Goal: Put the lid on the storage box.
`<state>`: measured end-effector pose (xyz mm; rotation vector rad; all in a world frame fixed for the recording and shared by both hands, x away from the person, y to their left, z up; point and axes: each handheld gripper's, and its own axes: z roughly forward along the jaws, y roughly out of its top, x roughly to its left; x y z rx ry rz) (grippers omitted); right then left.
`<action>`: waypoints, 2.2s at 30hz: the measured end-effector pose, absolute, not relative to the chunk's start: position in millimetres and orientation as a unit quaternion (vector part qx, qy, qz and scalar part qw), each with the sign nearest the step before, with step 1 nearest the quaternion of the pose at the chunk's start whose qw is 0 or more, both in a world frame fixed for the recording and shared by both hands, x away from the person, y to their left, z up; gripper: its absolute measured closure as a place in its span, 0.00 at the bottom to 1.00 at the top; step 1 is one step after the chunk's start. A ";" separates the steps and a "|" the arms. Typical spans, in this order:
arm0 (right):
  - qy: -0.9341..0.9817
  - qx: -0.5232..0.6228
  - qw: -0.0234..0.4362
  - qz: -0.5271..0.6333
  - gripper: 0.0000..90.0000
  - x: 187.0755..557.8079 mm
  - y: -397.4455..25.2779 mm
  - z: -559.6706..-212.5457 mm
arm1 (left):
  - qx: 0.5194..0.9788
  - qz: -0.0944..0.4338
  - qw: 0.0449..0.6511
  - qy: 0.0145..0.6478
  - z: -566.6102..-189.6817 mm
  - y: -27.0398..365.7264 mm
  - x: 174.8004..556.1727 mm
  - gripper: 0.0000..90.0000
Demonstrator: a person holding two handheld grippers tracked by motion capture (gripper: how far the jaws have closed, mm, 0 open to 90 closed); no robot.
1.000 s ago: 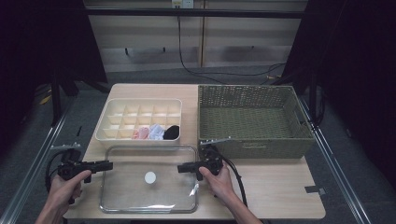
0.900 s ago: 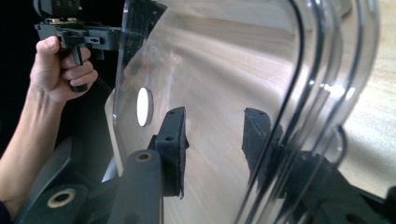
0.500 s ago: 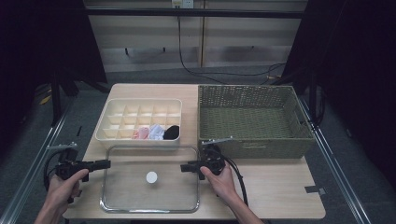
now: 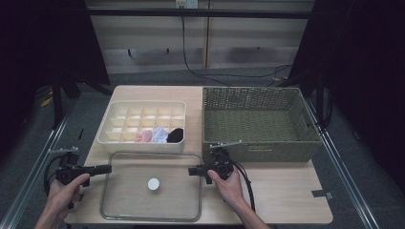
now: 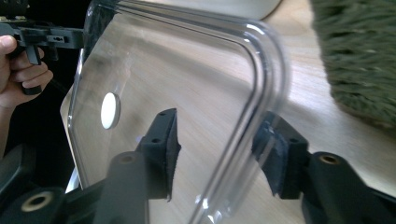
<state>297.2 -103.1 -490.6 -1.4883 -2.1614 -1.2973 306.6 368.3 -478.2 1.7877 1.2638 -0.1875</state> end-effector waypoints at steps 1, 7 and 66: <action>-0.735 -0.509 0.102 -0.437 0.64 297.1 -103.8 -490.2 | 0.725 -0.076 0.453 0.513 -478.8 368.7 306.7 0.84; -0.726 -0.501 0.109 -0.458 0.73 297.2 -106.3 -486.6 | 0.735 -0.064 0.439 0.513 -481.2 369.5 305.6 0.80; -0.693 -0.488 0.094 -0.522 0.82 309.0 -101.9 -438.4 | 0.720 -0.027 0.484 0.497 -424.1 374.5 312.9 0.80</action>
